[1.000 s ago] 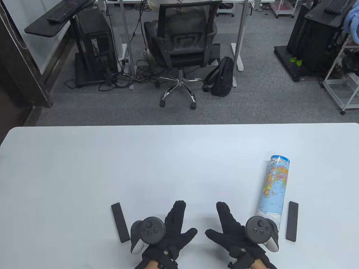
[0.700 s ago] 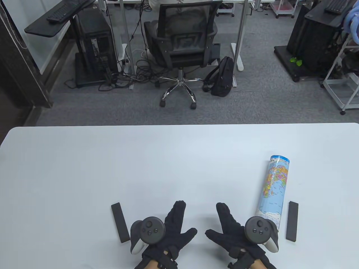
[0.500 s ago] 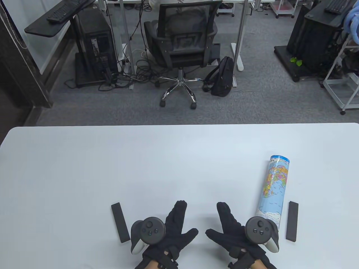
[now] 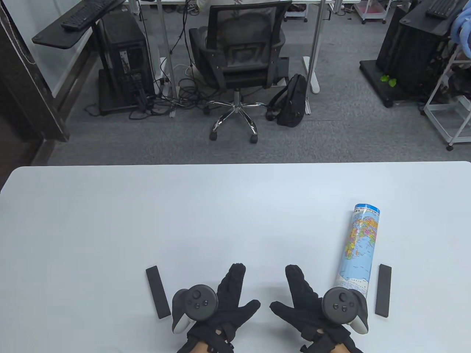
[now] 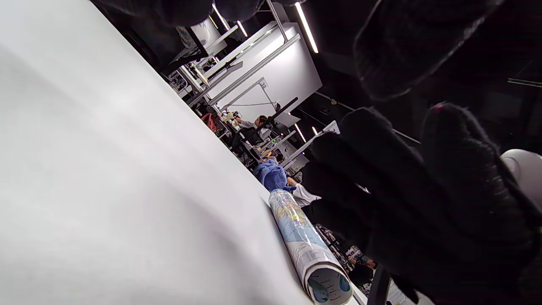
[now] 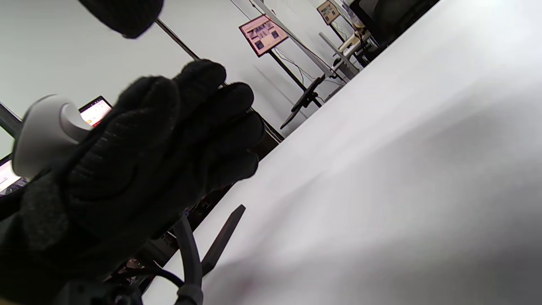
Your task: Unroll map and secure with paperweights
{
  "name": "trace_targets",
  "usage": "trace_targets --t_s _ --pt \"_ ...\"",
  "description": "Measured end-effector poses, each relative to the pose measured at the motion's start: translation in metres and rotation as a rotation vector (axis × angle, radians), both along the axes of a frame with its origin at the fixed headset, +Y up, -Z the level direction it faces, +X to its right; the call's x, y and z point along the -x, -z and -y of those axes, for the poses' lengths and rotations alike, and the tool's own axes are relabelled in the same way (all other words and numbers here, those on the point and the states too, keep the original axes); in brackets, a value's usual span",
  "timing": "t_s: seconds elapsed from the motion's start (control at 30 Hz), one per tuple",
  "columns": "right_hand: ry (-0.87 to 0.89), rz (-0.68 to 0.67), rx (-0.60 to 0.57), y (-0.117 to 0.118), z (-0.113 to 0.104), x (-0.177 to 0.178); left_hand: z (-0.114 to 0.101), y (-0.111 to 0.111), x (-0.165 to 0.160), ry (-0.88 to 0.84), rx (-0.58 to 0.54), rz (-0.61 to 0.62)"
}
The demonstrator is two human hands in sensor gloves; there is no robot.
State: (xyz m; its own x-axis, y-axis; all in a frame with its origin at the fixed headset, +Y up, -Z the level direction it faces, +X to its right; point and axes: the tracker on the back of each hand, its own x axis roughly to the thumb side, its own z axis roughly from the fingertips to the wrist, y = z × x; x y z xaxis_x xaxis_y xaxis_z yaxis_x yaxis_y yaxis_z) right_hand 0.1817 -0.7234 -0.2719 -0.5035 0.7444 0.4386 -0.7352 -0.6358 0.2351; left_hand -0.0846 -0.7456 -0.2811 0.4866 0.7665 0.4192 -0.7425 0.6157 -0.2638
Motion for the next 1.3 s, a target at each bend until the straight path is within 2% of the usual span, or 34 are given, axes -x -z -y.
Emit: trace_targets --t_s 0.1,0.23,0.4,0.7,0.8,1.03,1.13,1.3 --pt "0.028 0.047 -0.074 -0.003 -0.021 -0.006 0.0 0.0 -0.001 -0.003 -0.004 0.006" --pt "-0.041 0.166 -0.148 0.004 -0.049 -0.02 -0.001 0.0 -0.001 -0.007 -0.007 0.009" --pt "-0.158 0.349 -0.102 0.028 -0.058 -0.042 -0.001 0.0 -0.001 -0.008 -0.013 0.007" --pt "-0.466 0.563 0.149 0.069 -0.033 -0.06 -0.002 0.0 -0.001 -0.004 -0.02 0.001" --pt "-0.643 0.621 0.232 0.079 -0.02 -0.059 -0.002 0.0 0.0 -0.008 -0.018 -0.004" --pt "-0.996 0.663 0.381 0.09 0.01 -0.054 -0.001 0.001 0.0 0.025 -0.013 -0.004" --pt "-1.031 0.638 0.446 0.092 0.021 -0.053 -0.001 0.001 0.0 0.021 -0.009 -0.003" --pt "-1.074 0.656 0.444 0.093 0.025 -0.052 -0.001 0.001 0.0 0.029 0.0 -0.004"
